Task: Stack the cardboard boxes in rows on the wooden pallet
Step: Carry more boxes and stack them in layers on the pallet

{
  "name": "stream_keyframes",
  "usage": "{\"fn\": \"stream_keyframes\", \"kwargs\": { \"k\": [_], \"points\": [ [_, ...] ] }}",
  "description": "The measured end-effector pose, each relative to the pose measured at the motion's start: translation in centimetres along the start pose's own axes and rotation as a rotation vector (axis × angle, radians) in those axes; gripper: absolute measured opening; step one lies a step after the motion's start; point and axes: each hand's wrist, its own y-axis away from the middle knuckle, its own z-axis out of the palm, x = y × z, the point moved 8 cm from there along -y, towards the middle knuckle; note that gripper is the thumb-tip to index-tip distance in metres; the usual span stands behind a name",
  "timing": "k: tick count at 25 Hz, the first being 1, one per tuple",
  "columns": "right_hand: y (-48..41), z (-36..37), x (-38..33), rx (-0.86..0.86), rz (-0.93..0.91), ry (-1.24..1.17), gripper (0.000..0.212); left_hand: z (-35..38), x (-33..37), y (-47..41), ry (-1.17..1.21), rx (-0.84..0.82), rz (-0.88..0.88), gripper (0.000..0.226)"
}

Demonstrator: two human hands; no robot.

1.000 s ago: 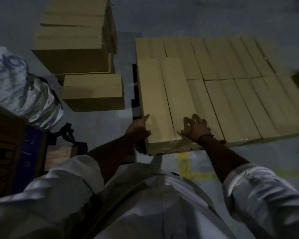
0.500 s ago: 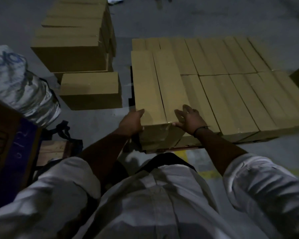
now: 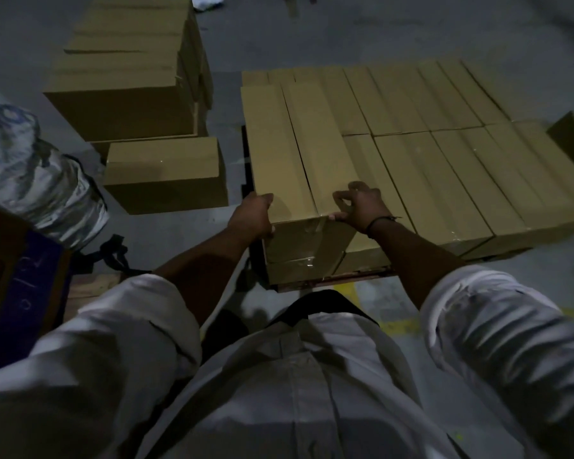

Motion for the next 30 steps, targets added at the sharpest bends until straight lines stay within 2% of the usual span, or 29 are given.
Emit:
{"fn": "stream_keyframes", "kwargs": {
  "k": [6, 13, 23, 27, 30],
  "points": [
    [0.2, 0.2, -0.3, 0.011, 0.012, -0.023, 0.058, 0.0, -0.4, 0.3, -0.005, 0.003, -0.001, 0.074],
    [0.3, 0.1, -0.9, -0.016, 0.023, -0.023, 0.06, -0.3, -0.6, 0.4, 0.001, -0.004, -0.03, 0.074],
    [0.2, -0.5, -1.8, -0.043, 0.047, 0.018, 0.056, -0.3, -1.1, 0.3, 0.045, -0.055, -0.062, 0.086],
    [-0.3, -2.0, -4.2, -0.023, 0.065, 0.053, 0.049, -3.4, -0.6, -0.7, 0.07, -0.075, -0.059, 0.071],
    [-1.0, -3.4, -6.8, -0.042, 0.027, 0.063, 0.046, -7.5, -1.1, -1.3, 0.119, -0.054, -0.098, 0.081]
  ]
}}
